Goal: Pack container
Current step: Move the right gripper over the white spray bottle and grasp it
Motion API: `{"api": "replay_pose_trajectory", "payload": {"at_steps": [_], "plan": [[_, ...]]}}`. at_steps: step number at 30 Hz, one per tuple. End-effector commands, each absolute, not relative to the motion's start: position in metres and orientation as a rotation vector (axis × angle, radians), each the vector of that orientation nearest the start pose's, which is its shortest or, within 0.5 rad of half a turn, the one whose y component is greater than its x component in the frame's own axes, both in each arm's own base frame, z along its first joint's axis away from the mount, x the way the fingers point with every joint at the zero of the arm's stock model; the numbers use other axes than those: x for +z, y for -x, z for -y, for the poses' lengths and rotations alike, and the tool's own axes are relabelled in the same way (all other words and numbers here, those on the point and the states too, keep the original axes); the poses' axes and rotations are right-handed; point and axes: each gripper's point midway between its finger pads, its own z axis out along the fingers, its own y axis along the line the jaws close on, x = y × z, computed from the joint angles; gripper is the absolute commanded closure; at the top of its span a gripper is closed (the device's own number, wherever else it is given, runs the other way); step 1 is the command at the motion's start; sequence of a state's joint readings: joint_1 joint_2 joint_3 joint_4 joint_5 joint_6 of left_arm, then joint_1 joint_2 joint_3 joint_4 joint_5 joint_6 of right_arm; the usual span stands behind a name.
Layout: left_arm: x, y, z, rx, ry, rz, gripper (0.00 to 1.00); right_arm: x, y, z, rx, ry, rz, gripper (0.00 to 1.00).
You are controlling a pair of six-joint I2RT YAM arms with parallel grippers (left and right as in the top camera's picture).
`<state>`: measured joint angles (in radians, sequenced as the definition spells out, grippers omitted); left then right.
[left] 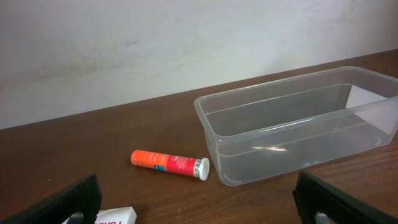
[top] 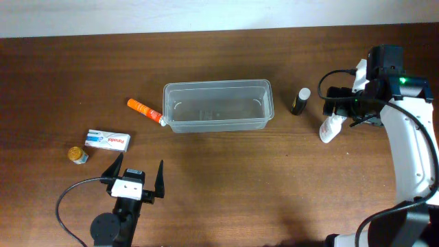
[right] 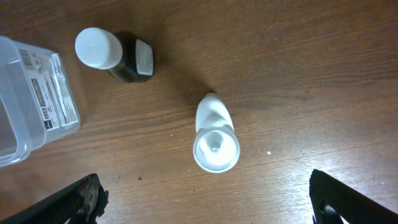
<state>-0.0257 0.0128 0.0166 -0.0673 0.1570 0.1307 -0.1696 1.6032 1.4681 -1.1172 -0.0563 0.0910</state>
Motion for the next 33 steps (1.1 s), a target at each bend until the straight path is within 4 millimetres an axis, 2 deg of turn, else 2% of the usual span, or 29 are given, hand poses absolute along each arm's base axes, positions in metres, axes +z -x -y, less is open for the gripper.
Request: {"api": "replay_pose_trajectory", "payload": {"at_steps": [1,8,14,18,26,31,33], "plan": [[0.16,-0.244,0.031,-0.043,-0.238,-1.617,0.01,0.159,-0.358,0.047,0.088,-0.304,-2.832,0.02],[0.16,-0.244,0.031,-0.042,-0.239,-1.617,0.01,0.13,-0.362,0.044,0.126,-0.269,-2.917,0.0],[0.16,-0.244,0.031,-0.042,-0.239,-1.617,0.01,0.109,-0.367,0.045,0.127,-0.216,-2.959,0.06],[0.16,-0.244,0.031,-0.043,-0.238,-1.617,0.01,0.1,-0.368,0.046,0.129,-0.209,-2.981,0.14],[0.16,-0.244,0.031,-0.042,-0.239,-1.617,0.01,0.08,-0.367,0.047,0.127,-0.206,-3.03,0.16],[0.16,-0.244,0.031,-0.043,-0.238,-1.617,0.01,0.079,-0.37,0.048,0.126,-0.206,-3.024,0.33],[0.16,-0.244,0.031,-0.042,-0.239,-1.617,0.0,0.078,-0.37,0.048,0.126,-0.206,-3.024,0.34]]}}
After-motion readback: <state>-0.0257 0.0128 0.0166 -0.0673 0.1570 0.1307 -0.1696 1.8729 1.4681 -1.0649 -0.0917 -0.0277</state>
